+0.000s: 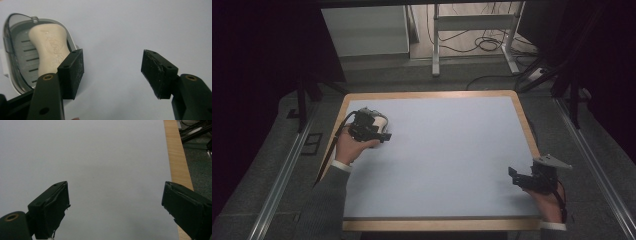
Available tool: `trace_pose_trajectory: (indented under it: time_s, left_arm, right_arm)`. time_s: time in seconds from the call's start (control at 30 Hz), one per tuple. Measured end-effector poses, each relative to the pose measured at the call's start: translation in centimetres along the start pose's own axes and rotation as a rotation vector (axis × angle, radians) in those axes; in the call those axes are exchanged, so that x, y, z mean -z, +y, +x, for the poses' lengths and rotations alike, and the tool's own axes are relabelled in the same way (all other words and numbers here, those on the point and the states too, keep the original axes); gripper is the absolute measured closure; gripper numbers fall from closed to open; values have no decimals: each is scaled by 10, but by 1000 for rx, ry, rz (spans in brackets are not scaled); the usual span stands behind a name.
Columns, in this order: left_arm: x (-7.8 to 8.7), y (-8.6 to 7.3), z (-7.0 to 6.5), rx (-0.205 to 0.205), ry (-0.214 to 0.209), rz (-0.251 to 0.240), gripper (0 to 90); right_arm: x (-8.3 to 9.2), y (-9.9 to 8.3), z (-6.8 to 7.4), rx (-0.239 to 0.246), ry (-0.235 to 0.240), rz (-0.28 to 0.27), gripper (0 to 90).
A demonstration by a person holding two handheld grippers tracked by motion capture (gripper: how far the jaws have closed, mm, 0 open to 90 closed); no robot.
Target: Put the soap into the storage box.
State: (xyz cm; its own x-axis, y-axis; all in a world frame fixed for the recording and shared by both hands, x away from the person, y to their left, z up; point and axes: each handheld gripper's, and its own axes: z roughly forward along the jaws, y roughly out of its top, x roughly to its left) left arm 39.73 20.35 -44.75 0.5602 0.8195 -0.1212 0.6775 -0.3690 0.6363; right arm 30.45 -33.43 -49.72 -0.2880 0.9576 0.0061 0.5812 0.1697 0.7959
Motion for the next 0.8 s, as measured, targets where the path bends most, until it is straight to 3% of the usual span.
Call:
trace_pose_trajectory:
  time_s: [0.3, 0.57, 0.67, 0.8]
  left_arm:
    - [-3, -26, -22, -35, -58, -38, 351]
    - [-10, -48, -34, -23, -105, -47, 351]
    - [-14, -55, -38, -44, -114, -31, 343]
    - [-16, -65, -41, -26, -129, -43, 340]
  right_arm:
    - [0, 0, 0, -2, -3, -3, 76]
    - [0, 0, 1, 3, 0, 1, 76]
    - [0, 0, 0, 2, 0, 0, 76]
    - [1, 0, 0, -1, -2, -4, 76]
